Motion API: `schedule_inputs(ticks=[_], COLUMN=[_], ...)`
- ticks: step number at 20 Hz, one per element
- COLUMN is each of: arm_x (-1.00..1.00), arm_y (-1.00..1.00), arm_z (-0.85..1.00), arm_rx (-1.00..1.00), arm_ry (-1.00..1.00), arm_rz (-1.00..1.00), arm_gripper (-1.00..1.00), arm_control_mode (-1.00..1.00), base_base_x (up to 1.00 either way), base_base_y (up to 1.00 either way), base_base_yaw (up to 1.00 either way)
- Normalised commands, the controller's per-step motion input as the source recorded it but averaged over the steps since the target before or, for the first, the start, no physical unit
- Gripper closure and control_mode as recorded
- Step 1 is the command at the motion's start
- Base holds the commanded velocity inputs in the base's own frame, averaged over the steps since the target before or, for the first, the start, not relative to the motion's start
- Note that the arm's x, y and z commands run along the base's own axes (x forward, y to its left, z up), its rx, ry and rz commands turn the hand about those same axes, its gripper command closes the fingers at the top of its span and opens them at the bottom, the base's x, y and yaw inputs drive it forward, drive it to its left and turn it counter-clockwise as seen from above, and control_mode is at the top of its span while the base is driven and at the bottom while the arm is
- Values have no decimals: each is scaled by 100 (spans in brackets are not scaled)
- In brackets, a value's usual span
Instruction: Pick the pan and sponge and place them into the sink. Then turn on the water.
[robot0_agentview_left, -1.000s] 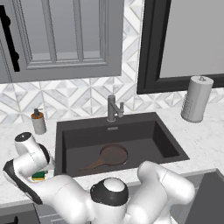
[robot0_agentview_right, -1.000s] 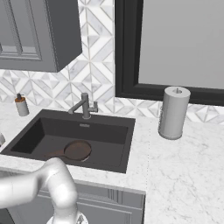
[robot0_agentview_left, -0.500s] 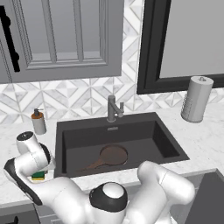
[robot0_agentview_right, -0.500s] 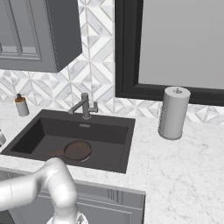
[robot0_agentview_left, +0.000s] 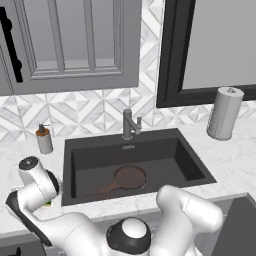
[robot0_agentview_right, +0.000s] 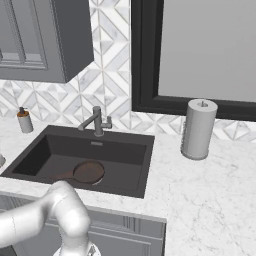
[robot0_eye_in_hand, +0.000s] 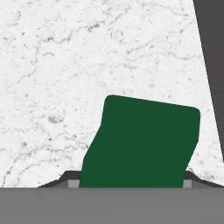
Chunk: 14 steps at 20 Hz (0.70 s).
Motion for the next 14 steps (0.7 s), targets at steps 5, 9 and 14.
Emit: schedule_inputs(ticks=[5,9,14], arm_x=[0,0,1], arm_y=[-41,-71,-95], arm_z=[66,95,58], arm_rx=[26,18,5], arm_ry=[-13,3,16], arm_rz=[-2,-15,-28], arm_gripper=[100,100,100], arm_control_mode=[-100,-100,-100], base_base_x=[0,0,0], base_base_y=[0,0,0], base_base_yaw=[0,0,0])
